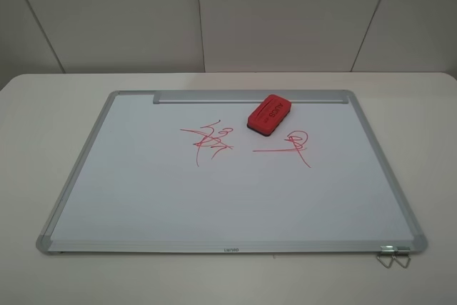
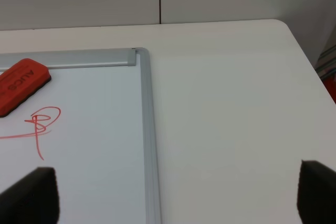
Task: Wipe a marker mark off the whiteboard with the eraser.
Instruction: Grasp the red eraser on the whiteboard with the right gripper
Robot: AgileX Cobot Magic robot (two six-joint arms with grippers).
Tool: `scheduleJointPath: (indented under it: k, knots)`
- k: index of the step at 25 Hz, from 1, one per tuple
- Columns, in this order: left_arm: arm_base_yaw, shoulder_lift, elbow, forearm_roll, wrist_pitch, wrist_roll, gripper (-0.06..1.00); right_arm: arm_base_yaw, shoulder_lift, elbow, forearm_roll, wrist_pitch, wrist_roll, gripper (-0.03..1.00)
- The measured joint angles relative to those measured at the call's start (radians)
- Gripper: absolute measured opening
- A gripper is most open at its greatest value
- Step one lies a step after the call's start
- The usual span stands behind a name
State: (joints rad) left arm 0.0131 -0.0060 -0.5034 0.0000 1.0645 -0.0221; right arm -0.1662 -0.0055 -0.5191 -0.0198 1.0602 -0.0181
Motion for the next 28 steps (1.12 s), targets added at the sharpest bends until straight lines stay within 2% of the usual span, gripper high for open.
scheduleJointPath:
  k: [28]
  knots:
    - [0.0, 0.0, 0.0, 0.0, 0.0, 0.0, 0.77, 0.029, 0.0, 0.0, 0.0, 0.0, 0.0, 0.83]
